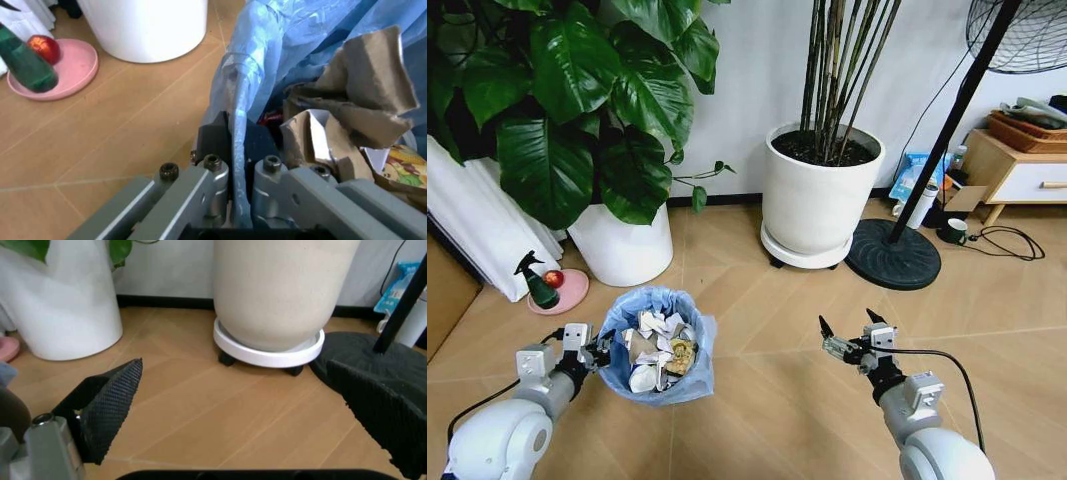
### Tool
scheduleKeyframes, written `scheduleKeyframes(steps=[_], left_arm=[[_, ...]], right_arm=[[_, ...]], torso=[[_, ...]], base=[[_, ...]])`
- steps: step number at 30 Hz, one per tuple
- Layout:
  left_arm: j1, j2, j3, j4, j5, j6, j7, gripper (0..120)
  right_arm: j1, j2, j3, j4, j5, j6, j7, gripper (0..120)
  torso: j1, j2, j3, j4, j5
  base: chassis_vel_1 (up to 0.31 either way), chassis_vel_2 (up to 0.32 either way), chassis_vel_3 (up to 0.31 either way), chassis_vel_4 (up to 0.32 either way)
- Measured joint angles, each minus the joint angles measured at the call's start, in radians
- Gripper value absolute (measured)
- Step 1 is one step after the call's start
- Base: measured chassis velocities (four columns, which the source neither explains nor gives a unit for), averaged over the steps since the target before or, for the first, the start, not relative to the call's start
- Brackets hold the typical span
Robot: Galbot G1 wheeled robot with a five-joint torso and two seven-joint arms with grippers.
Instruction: Pick up the trash bin and place the garbage on the floor into it.
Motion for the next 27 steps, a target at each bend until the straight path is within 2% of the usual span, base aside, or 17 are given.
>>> scheduleKeyframes(steps=[27], left_arm=[[0.001,0.007,-0.003,0.026,-0.005,-0.008,0.013,0]], right_arm=[[0.004,0.006,-0.01,-0.017,-0.009,-0.005,-0.005,100]], torso=[[0.0,0.0,0.0,0.0001,-0.0003]], base=[[0.116,-0.119,-0.114,0.125]])
